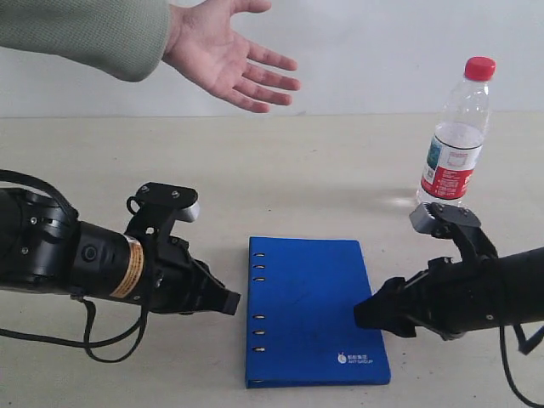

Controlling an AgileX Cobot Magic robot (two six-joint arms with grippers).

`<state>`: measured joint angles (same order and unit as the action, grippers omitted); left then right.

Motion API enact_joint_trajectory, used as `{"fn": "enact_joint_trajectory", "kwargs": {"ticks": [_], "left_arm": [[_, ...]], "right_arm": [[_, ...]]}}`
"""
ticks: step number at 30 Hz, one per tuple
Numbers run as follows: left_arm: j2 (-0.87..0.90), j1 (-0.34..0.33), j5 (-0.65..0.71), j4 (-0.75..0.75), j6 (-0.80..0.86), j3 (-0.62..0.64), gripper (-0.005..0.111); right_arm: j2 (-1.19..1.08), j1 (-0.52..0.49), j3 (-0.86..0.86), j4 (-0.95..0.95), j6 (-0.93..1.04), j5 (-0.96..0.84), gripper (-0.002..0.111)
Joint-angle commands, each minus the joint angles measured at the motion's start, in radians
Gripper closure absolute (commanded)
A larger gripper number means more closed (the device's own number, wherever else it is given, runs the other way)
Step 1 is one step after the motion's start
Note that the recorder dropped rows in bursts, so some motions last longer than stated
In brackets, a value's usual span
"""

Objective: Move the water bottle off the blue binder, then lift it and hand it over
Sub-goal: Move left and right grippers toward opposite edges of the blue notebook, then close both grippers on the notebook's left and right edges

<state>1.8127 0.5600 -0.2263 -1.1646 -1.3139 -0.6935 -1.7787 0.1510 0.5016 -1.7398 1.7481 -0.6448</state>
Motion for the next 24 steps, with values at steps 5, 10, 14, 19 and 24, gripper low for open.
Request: {"fn": "enact_joint_trajectory", "kwargs": {"ticks": [5,10,14,19,24], "left_arm": [[0.033,0.007,0.037,-0.118,-0.115,-0.005,0.102],[0.092,0.007,0.047,-0.133,-0.115,-0.005,0.102],[0.107,0.007,0.025,-0.133,-0.115,-0.013,0.102],[0.107,0.007,-0.021,-0.141,-0.115,-0.028,0.102],[0.107,0.007,-0.027,-0.141,-0.115,-0.028,0.102]], "right_arm": [[-0.097,-0.001,0.047,-0.005,-0.027,-0.136,0.047],[-0.091,-0.001,0.047,-0.005,-0.037,-0.269,0.047],[-0.091,-0.001,0.048,-0.005,-0.037,-0.295,0.047],[-0.091,-0.001,0.051,-0.005,-0.042,-0.345,0.047],[-0.091,-0.001,0.071,-0.005,-0.045,-0.441,0.047]]}}
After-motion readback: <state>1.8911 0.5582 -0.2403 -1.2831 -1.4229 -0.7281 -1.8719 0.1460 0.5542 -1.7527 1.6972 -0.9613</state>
